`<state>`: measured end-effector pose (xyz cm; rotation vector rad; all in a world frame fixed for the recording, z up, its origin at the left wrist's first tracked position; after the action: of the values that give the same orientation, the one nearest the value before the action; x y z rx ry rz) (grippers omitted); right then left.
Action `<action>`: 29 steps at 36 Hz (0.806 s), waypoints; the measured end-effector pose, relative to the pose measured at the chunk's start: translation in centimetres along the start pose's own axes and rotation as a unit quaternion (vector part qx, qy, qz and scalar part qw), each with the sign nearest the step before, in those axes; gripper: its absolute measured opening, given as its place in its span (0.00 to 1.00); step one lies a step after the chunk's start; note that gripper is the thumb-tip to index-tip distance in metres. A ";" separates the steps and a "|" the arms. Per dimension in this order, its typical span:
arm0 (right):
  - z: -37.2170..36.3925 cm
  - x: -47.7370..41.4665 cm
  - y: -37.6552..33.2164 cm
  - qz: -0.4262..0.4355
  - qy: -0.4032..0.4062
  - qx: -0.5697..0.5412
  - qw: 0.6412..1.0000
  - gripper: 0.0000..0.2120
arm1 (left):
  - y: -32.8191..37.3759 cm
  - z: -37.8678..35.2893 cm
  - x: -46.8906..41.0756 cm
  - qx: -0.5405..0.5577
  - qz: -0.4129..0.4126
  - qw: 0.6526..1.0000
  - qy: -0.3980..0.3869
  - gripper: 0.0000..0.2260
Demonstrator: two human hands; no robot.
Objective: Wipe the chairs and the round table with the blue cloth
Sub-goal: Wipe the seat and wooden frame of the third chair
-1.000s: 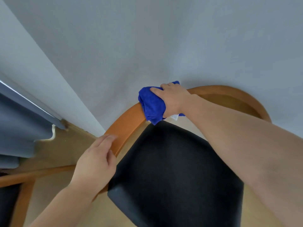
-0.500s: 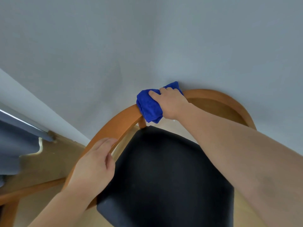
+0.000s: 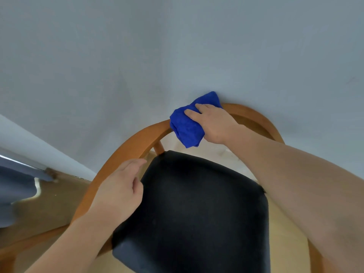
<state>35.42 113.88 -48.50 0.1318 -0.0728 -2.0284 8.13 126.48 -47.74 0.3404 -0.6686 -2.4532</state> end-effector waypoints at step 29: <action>0.5 10.5 6.8 -0.148 0.008 -0.024 0.989 0.37 | 5.8 -3.1 -0.1 -0.006 -0.058 0.997 -0.056 0.21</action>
<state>36.77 101.47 -47.92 0.1352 0.0062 -2.3240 12.04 121.23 -47.31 0.2438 -0.6986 -2.6018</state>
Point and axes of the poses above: each hand's wrist, its own x-axis away from the middle knuckle, its own z-axis out of the back of the hand, y = z × x, the point moved 1 cm from there along -x, towards the middle knuckle, and after that the axes turned 14 degrees about y, right-handed, at the moved point
